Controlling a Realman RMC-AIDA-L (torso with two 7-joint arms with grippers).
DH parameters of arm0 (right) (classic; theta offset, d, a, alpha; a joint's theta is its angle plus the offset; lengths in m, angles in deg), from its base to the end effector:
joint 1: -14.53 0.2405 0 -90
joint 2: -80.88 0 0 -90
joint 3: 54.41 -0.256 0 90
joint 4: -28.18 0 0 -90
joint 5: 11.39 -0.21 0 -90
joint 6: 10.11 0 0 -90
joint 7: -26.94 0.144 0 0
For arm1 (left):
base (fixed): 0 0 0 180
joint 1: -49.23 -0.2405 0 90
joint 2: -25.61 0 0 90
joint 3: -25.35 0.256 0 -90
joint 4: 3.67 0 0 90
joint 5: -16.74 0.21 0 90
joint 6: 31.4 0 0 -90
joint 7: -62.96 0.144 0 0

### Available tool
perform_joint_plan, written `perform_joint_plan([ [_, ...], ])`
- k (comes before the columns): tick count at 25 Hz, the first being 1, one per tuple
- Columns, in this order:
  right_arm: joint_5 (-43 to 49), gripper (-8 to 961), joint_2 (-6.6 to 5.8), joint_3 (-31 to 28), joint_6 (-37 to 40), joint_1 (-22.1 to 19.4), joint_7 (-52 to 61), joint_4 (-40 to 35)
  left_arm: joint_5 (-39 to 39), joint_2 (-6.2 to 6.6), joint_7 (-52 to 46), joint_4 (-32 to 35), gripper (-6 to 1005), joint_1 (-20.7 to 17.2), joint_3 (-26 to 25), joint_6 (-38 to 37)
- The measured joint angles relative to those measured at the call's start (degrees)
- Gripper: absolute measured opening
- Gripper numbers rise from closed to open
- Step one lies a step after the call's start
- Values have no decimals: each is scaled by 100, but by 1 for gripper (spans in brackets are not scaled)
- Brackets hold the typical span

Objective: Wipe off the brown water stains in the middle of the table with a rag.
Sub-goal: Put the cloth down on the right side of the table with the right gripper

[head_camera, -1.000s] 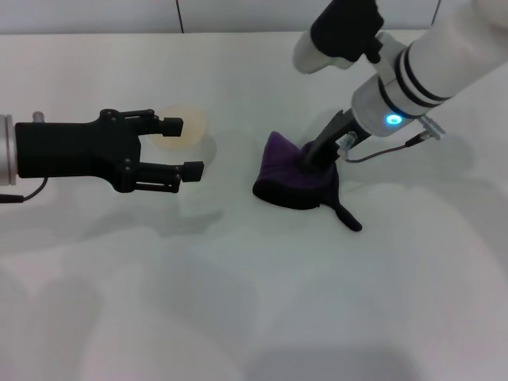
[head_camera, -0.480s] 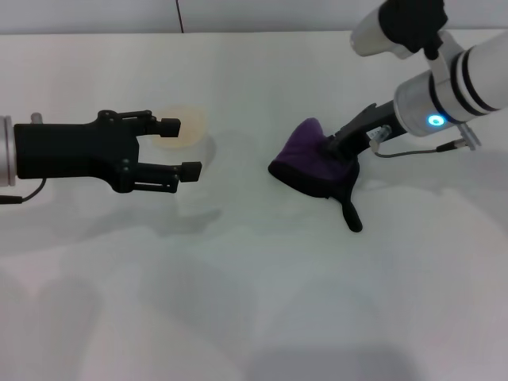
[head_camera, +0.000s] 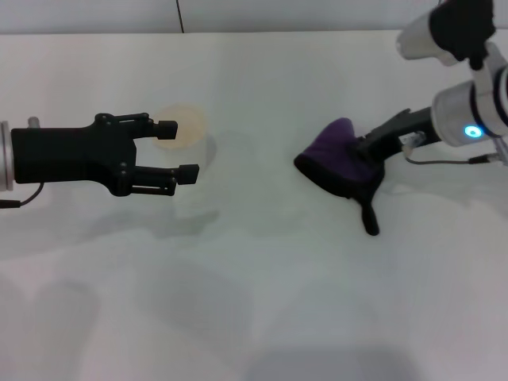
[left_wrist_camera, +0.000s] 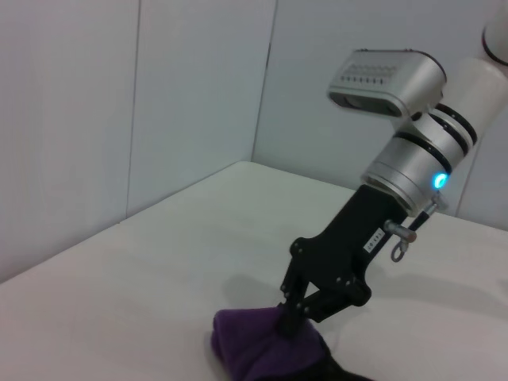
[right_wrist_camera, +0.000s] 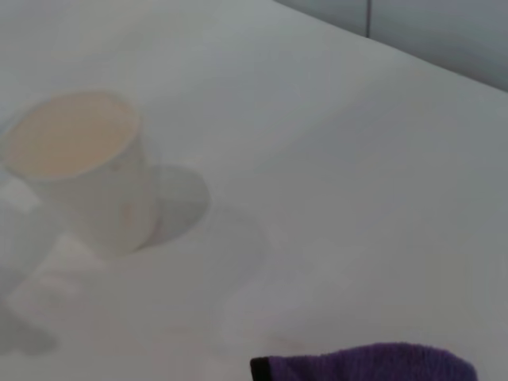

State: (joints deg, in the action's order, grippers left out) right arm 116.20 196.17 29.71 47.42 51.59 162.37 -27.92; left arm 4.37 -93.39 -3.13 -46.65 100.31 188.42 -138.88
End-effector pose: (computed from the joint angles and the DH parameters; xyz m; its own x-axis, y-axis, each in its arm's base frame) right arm 0.1948 0.4052 -0.0319 0.8112 -0.5741 -0.1112 -0.5605 -0.7091 -0.4278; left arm -0.2467 0.3431 0.0334 0.8589 0.2718 0.4341 0.3595 -0.9236 -0.1329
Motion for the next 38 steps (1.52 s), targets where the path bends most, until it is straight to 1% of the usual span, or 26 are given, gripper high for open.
perform_joint_plan([
  [5, 55, 112, -21, -216, 97, -407, -20, -399, -41, 0, 1, 0, 859, -17, -4, -5],
  [11, 327, 113, -17, -529, 472, -827, -18, -1021, -141, 9, 1, 0, 859, -55, -4, -16],
  [15, 346, 114, -31, -638, 536, -1028, -27, -1148, -142, 9, 0, 0, 859, -55, -4, -23],
  [26, 493, 118, -56, -1105, 694, -1339, -76, -1346, -147, 0, -9, 0, 859, -64, -4, -9],
  [38, 506, 121, -114, -1483, 829, -1454, -169, -1372, -154, 0, -3, 0, 859, -63, -4, 6],
])
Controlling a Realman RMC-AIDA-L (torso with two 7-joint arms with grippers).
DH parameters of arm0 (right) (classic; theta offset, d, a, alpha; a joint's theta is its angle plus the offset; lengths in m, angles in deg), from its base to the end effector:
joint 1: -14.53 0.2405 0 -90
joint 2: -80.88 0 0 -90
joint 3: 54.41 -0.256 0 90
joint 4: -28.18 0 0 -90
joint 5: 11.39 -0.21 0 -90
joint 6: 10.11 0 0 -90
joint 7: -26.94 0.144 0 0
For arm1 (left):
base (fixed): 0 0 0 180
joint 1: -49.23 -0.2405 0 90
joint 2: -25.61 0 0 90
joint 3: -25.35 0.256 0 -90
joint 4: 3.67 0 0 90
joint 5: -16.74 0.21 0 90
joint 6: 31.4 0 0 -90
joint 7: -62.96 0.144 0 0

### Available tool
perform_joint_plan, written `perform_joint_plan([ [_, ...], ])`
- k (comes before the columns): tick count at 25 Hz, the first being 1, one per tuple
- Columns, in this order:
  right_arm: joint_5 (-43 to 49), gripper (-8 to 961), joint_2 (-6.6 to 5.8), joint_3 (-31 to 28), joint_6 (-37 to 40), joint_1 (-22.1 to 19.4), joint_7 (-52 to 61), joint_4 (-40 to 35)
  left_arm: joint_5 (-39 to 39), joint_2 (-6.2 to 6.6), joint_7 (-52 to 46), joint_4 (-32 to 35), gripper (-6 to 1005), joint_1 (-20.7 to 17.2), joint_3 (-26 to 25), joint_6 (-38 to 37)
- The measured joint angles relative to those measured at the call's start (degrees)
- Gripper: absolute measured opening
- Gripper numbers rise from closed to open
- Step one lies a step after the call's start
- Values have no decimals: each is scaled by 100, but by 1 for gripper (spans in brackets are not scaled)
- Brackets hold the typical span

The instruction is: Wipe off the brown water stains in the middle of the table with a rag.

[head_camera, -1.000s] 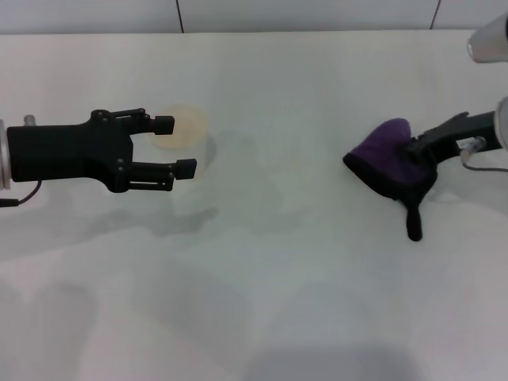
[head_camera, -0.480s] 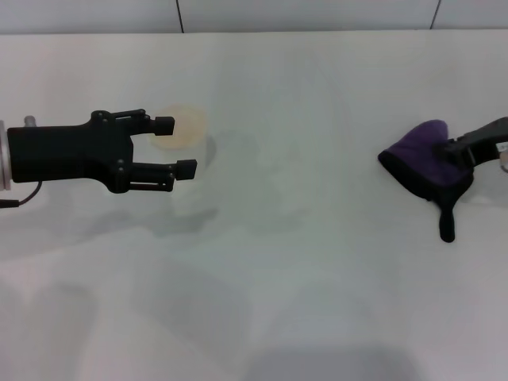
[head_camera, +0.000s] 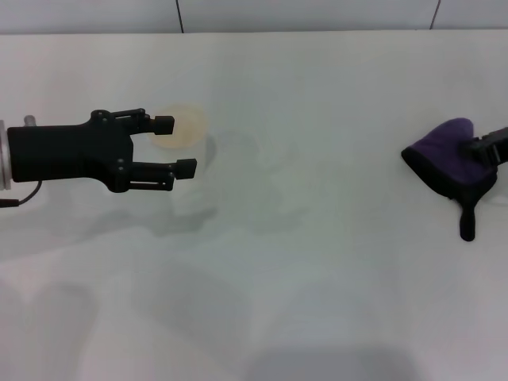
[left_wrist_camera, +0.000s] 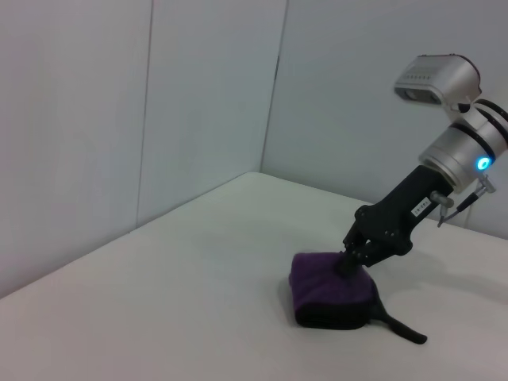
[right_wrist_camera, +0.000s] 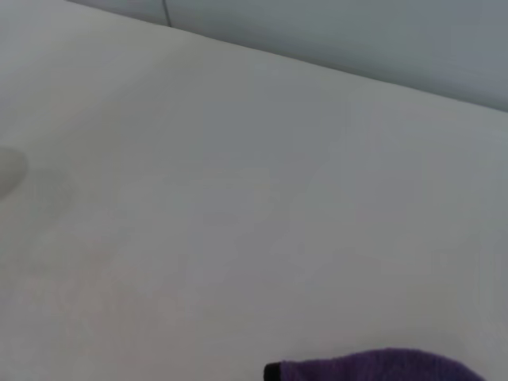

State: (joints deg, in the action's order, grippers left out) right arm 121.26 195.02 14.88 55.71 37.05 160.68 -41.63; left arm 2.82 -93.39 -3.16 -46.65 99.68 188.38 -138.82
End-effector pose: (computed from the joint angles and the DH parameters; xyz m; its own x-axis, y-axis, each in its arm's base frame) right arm 0.2674 0.3724 0.0528 0.7152 -0.6633 -0.2202 -0.6557 -0.5280 -0.5397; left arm -0.2482 0.3428 0.0351 0.8498 0.2678 0.4540 0.3678 -0.9183 -0.1466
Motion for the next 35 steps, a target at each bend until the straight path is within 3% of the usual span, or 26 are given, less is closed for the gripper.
perform_joint_plan([
  [15, -352, 125, 57, -415, 924, 2, -631, -203, -7, 2, 2, 87, 858, 0, 0, 70],
  [26, -1294, 565, 65, -474, 1385, -207, -1279, -639, -19, 4, 2, 89, 858, 0, 0, 73],
  [28, -1523, 768, 69, -528, 1557, -253, -1558, -662, -36, 6, 2, 88, 858, 1, 0, 78],
  [35, -2154, 760, 77, -594, 1782, -335, -2333, -537, -161, 18, 51, 79, 858, 9, 0, 80],
])
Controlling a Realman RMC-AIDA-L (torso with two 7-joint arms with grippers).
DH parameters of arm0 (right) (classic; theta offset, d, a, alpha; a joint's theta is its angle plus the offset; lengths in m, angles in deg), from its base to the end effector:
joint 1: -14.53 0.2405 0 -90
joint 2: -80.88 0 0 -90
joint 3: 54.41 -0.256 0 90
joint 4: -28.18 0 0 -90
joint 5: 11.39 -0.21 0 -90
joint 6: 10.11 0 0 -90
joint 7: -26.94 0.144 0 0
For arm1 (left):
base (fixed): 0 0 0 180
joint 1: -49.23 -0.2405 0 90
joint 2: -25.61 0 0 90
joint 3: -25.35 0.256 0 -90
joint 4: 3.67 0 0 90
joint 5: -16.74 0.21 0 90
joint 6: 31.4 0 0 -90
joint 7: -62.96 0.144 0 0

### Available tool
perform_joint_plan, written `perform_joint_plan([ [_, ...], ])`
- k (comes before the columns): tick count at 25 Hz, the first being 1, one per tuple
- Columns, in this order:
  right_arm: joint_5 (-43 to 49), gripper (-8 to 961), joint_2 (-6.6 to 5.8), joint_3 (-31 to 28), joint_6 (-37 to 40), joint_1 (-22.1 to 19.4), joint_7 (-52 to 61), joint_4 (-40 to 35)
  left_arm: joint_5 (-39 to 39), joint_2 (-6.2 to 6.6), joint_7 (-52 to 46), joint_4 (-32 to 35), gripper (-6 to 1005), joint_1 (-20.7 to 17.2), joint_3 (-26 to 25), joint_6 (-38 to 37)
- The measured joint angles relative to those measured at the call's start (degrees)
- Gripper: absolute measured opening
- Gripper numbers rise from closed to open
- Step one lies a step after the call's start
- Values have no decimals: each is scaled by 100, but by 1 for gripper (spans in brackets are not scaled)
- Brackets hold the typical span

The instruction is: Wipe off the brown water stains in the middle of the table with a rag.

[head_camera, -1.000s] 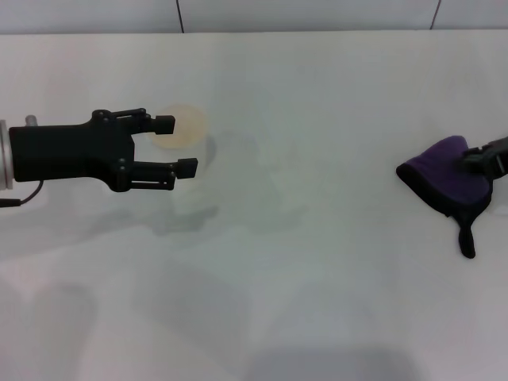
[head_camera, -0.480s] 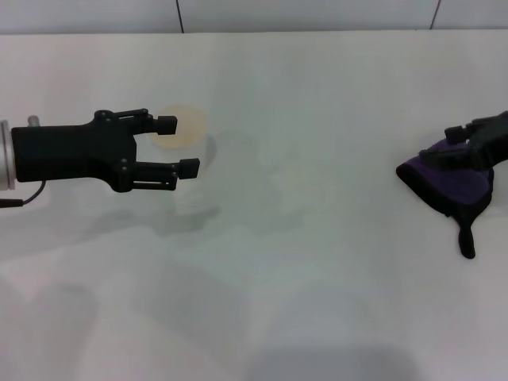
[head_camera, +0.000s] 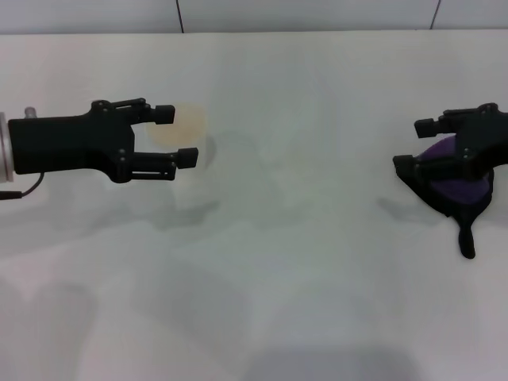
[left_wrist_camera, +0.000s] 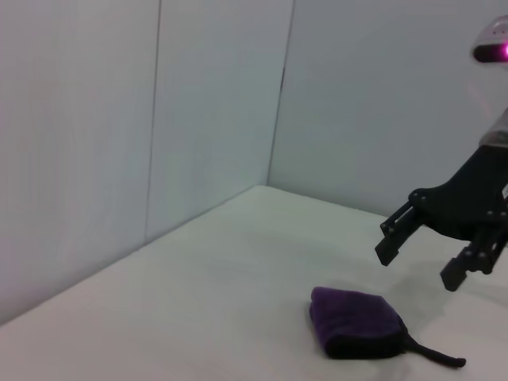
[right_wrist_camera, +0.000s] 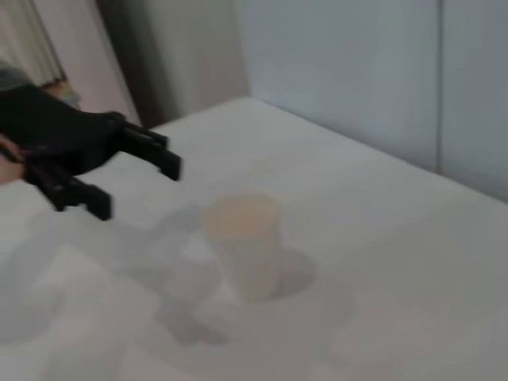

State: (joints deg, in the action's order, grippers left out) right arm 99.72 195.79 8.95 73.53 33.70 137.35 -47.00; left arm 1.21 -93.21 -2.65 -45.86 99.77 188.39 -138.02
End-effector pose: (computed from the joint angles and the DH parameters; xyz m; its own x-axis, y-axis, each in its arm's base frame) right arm 0.2207 0.3344 0.0626 0.8760 -0.3707 -0.3086 -0.4592 -0.8365 -0.2990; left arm -0.2456 0.3472 0.0357 0.8465 0.2451 0.4727 0.3588 -0.9185 -0.1663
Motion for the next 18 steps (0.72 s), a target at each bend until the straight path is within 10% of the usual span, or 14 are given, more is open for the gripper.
perform_joint_plan([
  [18, -426, 754, 24, 159, -114, 746, -950, 1121, 186, 58, 137, -66, 857, 50, 9, -268],
])
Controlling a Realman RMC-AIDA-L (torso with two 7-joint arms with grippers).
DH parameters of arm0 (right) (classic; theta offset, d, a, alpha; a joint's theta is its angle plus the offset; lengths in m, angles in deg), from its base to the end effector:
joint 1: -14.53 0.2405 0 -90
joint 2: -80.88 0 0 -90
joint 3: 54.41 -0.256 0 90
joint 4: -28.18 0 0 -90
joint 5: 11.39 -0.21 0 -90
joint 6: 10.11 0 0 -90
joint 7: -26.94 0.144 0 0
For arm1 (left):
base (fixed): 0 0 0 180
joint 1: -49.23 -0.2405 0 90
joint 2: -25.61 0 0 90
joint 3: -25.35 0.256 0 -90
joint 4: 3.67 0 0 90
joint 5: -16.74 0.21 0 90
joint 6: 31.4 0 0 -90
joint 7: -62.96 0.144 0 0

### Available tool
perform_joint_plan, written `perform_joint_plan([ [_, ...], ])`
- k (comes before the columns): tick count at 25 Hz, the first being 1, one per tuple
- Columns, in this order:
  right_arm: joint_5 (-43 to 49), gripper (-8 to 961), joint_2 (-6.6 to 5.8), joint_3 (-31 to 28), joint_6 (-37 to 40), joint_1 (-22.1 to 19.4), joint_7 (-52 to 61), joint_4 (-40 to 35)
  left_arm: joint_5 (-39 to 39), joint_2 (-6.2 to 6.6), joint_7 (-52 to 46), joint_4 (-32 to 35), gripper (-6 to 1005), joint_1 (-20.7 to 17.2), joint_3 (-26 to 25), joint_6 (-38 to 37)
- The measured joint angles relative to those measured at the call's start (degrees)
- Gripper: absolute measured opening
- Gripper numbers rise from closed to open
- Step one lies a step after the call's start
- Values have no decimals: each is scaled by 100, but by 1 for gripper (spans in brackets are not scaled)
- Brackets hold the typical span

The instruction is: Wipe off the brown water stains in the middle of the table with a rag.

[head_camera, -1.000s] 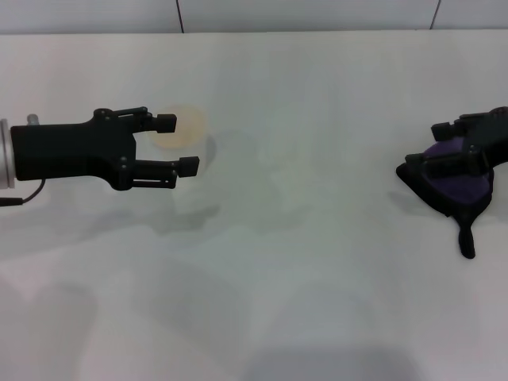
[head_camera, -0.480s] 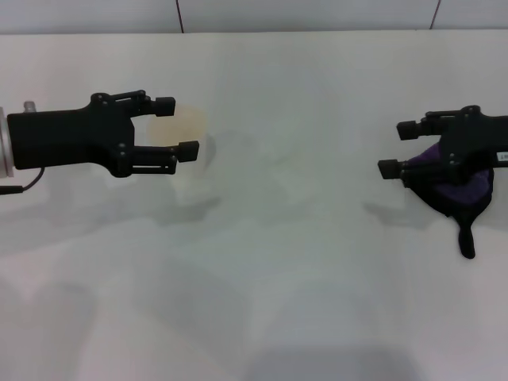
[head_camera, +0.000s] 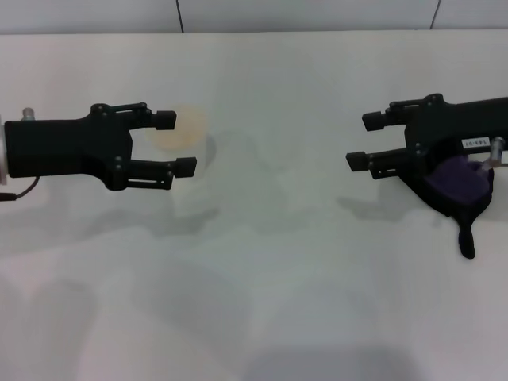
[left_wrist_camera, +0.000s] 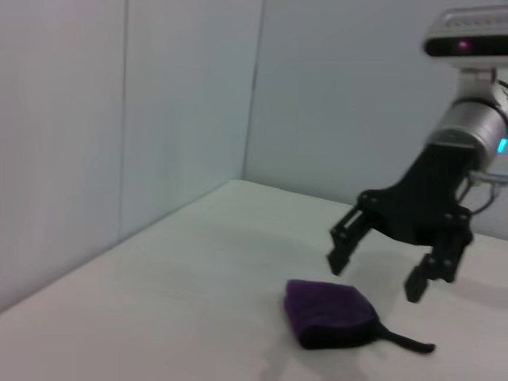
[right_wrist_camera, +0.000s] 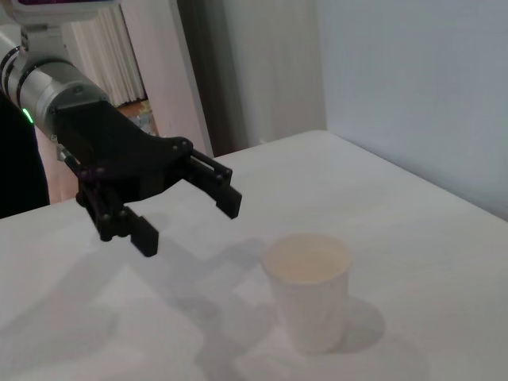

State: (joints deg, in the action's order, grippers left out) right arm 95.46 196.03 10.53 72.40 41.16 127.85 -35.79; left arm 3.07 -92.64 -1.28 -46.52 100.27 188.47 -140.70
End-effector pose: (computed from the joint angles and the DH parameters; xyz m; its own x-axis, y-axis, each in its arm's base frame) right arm 0.1996 0.3547 0.0330 0.9044 -0.2621 -0.3366 -0.3462 -0.9120 -0.2200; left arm -0.2433 0.3435 0.0402 0.8630 0.2224 0.4536 0.3168 -0.9377 -0.1430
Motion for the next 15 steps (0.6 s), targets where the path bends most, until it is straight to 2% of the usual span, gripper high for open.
perform_joint_plan([
  [7, 51, 754, 2, 37, 4, 101, 5, 33, 232, 94, -24, -5, 857, 40, 0, -236],
  [15, 126, 754, -24, 124, 136, 76, 51, 95, 280, 106, -34, -4, 858, 47, 0, -297],
])
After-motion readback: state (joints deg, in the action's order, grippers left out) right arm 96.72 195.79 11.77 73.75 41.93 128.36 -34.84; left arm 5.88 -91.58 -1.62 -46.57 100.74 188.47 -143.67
